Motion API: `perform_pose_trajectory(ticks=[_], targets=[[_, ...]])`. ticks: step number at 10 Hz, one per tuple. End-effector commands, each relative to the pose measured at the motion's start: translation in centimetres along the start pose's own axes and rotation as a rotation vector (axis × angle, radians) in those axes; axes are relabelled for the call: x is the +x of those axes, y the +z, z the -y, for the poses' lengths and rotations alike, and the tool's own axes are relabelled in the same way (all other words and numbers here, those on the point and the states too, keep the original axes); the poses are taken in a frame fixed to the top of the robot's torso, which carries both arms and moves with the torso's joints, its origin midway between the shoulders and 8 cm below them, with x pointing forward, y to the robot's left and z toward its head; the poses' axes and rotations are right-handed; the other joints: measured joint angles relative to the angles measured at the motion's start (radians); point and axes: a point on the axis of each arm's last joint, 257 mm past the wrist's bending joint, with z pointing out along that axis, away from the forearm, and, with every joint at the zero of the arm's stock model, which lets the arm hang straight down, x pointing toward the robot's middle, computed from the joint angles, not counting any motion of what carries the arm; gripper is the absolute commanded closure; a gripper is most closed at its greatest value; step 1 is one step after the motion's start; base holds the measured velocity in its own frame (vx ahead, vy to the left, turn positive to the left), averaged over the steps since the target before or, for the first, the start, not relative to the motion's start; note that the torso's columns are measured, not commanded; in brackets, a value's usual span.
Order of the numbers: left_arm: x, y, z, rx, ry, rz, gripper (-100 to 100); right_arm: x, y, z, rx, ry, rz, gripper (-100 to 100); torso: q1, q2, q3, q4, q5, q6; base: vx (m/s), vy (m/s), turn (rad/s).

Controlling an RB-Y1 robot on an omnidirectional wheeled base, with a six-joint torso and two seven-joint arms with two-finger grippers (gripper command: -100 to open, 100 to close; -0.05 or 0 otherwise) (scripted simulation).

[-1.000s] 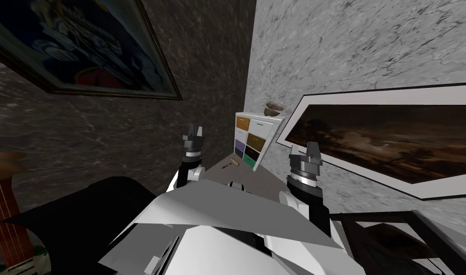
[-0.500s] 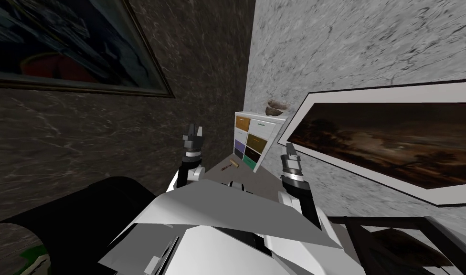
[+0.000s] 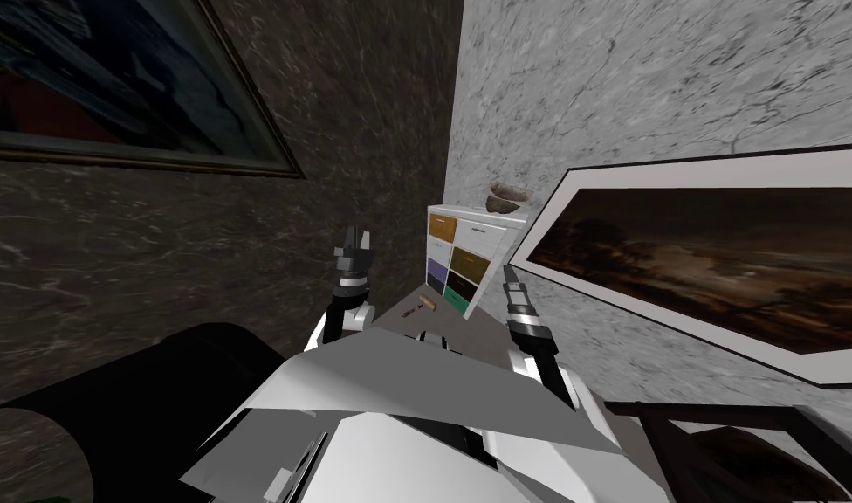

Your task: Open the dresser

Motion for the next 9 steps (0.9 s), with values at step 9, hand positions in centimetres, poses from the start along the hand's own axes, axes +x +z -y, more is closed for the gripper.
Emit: perform_pose_trajectory(ticks=[9], targets=[[0.0,0.0,0.0,0.000,0.000,0.000,0,5.6,-2.0,8.7,0.218,-0.332,-0.207,-100,-0.001,0.000,0.000,0.000,0.000,0.000,0.092,0.033,-0.039]])
